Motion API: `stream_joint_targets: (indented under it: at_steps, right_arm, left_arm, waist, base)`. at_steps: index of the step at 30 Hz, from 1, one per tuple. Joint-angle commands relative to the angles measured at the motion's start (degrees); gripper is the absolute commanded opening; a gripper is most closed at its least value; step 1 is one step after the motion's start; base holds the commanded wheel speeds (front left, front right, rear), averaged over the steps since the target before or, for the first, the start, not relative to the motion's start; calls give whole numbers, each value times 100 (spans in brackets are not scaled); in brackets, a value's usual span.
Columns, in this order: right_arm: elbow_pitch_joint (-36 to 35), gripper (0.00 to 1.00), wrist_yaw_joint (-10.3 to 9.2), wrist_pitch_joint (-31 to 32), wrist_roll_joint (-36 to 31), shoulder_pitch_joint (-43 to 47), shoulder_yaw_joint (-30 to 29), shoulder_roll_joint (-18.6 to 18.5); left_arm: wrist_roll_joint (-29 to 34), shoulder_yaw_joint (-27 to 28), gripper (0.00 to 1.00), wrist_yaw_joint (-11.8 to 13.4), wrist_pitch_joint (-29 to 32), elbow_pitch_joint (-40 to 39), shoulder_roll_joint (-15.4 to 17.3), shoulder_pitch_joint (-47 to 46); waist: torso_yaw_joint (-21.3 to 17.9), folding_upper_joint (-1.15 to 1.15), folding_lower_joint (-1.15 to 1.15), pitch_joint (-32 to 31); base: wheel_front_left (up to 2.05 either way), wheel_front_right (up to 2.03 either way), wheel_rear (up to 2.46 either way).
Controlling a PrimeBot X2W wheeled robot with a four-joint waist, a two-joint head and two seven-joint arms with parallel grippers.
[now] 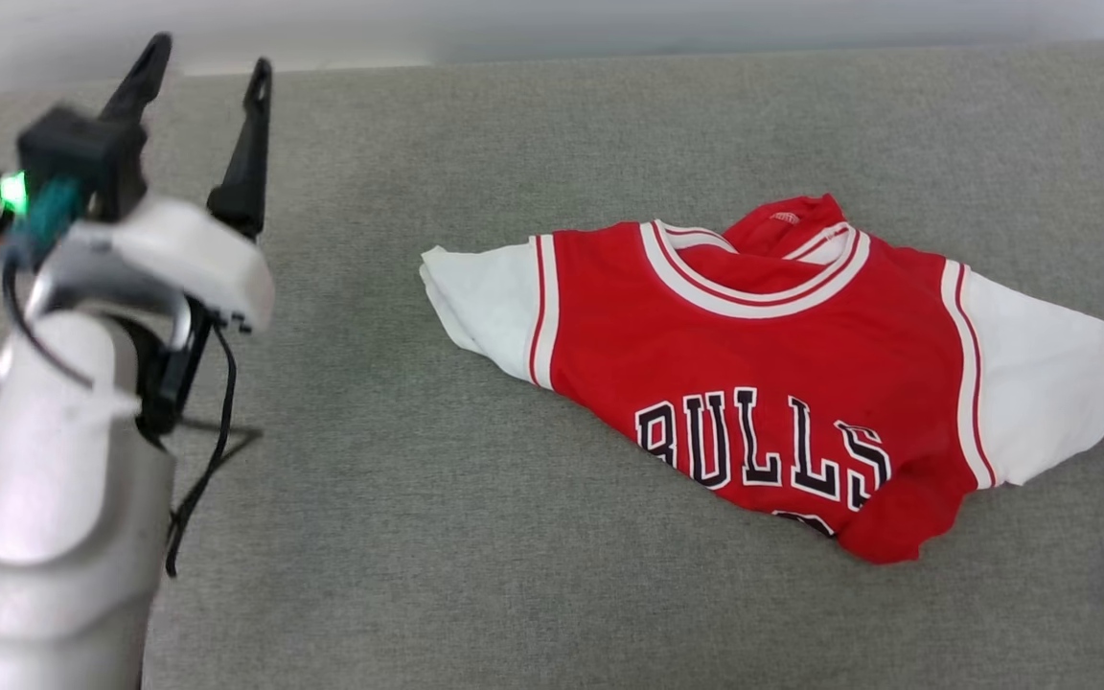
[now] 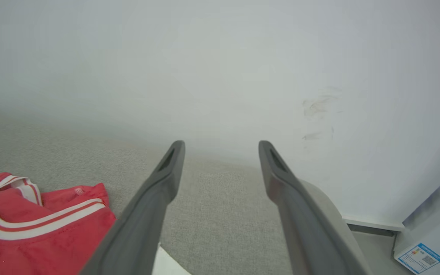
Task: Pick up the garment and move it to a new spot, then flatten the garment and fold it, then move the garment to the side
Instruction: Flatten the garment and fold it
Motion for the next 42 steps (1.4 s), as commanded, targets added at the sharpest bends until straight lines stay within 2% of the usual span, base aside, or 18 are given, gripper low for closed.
stream_joint_targets:
  at_steps: [1, 6, 7, 8, 14, 15, 18, 21, 27, 32, 33, 34, 38, 42]
  right_arm:
    - [-525, 100, -3, 76, -297, 331, -311, 307]
    - [-1630, 100, -3, 539, -765, 908, -746, 850]
    - [-1630, 100, -3, 539, -765, 908, -746, 850]
    - [-1967, 100, -3, 712, -845, 1072, -838, 987]
    - [-2571, 100, -3, 1042, -913, 1314, -968, 1201]
    - [-2571, 100, -3, 1042, -913, 1314, -968, 1201]
    - [-2667, 100, -3, 1095, -835, 1265, -960, 1203]
    - [-2692, 100, -3, 1124, -797, 1150, -917, 1188]
    - [-2566, 100, -3, 1089, -772, 969, -783, 1208]
    - [-2423, 100, -3, 1018, -753, 873, -720, 1167]
    - [-2392, 100, -3, 1001, -748, 861, -716, 1150]
    - [-2372, 100, -3, 996, -740, 842, -713, 1134]
    - [-2278, 100, -3, 1076, -719, 743, -733, 867]
    - [-2278, 100, -3, 1573, -635, 582, -648, 338]
  left_arm:
    - [-207, -320, 100, -26, 617, 125, 221, -395]
    - [-1257, -1463, 100, -30, 2229, 262, 804, -1198]
    - [-1257, -1463, 100, -30, 2229, 262, 804, -1198]
    - [-1669, -1924, 100, -31, 2872, 293, 1050, -1495]
    - [-3009, -2787, 100, -31, 4546, 498, 1389, -2102]
    - [-3009, -2787, 100, -31, 4546, 498, 1389, -2102]
    - [-3380, -3068, 100, -31, 5146, 667, 1482, -2278]
    - [-3616, -3248, 100, -31, 5499, 835, 1503, -2425]
    - [-3838, -3672, 100, -31, 5853, 1224, 1411, -2499]
    - [-3935, -4289, 100, -31, 6108, 1447, 1568, -2331]
    - [-3985, -4387, 35, -33, 6131, 1477, 1602, -2291]
    - [-4029, -4458, 0, -35, 6096, 1485, 1617, -2277]
    - [-4281, -4534, 0, -31, 5541, 1357, 1753, -2424]
    - [-4306, -4685, 0, -31, 5139, 1078, 1887, -2490]
  waist:
    - [-88, 0, 0, 91]
    - [-219, 0, 0, 233]
    - [-219, 0, 0, 233]
    - [-262, 0, 0, 297]
    - [-395, 0, 0, 531]
    - [-395, 0, 0, 531]
    - [-475, 0, 0, 680]
    - [-548, 0, 0, 849]
    - [-666, 0, 0, 1110]
    - [-723, 0, 0, 1183]
    - [-728, 0, 0, 1172]
    - [-728, 0, 0, 1152]
    - [-631, 0, 0, 868]
    - [-536, 0, 0, 669]
  base:
    - [0, 0, 0]
    - [0, 0, 0]
    - [0, 0, 0]
    - [0, 0, 0]
    - [0, 0, 0]
    - [0, 0, 0]
    - [0, 0, 0]
    - [0, 0, 0]
    - [0, 0, 0]
    - [0, 0, 0]
    - [0, 0, 0]
    - [0, 0, 0]
    - [0, 0, 0]
    - [0, 0, 0]
